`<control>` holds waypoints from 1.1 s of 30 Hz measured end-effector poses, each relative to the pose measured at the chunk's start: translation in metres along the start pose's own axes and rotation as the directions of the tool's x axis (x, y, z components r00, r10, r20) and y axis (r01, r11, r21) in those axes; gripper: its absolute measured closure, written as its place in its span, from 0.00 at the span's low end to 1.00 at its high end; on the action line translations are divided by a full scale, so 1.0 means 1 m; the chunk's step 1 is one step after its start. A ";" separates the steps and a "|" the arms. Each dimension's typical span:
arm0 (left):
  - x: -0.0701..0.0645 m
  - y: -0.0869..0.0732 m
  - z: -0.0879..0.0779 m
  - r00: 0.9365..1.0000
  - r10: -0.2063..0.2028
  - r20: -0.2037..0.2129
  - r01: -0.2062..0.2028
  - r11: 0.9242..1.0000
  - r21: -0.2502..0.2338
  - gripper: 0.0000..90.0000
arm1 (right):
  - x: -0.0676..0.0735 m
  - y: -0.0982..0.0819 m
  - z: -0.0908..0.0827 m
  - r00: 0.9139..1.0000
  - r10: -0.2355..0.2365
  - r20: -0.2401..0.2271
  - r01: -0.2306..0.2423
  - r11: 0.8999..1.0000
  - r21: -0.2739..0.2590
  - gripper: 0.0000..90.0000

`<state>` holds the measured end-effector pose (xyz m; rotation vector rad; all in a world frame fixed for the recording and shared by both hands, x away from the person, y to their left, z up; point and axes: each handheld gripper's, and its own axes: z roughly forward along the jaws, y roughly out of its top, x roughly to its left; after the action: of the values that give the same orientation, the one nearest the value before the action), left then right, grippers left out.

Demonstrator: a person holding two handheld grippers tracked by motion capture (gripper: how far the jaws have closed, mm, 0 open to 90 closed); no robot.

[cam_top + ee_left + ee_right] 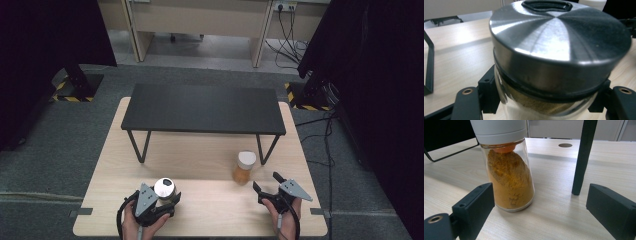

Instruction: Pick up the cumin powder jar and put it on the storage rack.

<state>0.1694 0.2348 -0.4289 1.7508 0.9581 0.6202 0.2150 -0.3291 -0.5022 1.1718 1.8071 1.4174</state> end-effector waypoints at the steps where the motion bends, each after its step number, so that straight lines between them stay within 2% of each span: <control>1: 0.000 0.001 0.000 1.000 0.003 0.000 -0.003 1.000 0.001 0.33 | 0.000 0.000 0.000 1.000 0.001 -0.001 -0.001 1.000 0.000 0.09; 5: 0.004 0.008 -0.002 1.000 0.004 0.010 -0.004 1.000 -0.008 0.33 | 0.000 0.000 0.000 1.000 -0.001 -0.001 0.001 1.000 0.000 0.09; 13: 0.006 0.025 -0.007 0.999 0.034 0.005 -0.034 0.999 -0.032 0.33 | 0.000 0.000 0.000 1.000 -0.004 0.000 0.004 1.000 -0.001 0.09; 18: 0.008 0.036 -0.010 0.999 0.039 0.006 -0.039 0.998 -0.051 0.33 | 0.000 0.000 0.000 1.000 -0.004 0.000 0.004 1.000 -0.001 0.09; 26: 0.013 0.057 -0.013 0.999 0.049 0.010 -0.049 0.997 -0.057 0.33 | 0.000 0.000 0.000 1.000 -0.002 0.000 0.002 1.000 -0.001 0.09; 33: 0.019 0.084 -0.016 0.998 0.058 0.018 -0.057 0.996 -0.072 0.33 | 0.000 0.000 0.000 1.000 -0.004 0.000 0.004 1.000 -0.001 0.09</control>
<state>0.1948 0.2439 -0.3451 1.7225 0.8638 0.6649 0.2149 -0.3288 -0.5022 1.1673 1.8076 1.4162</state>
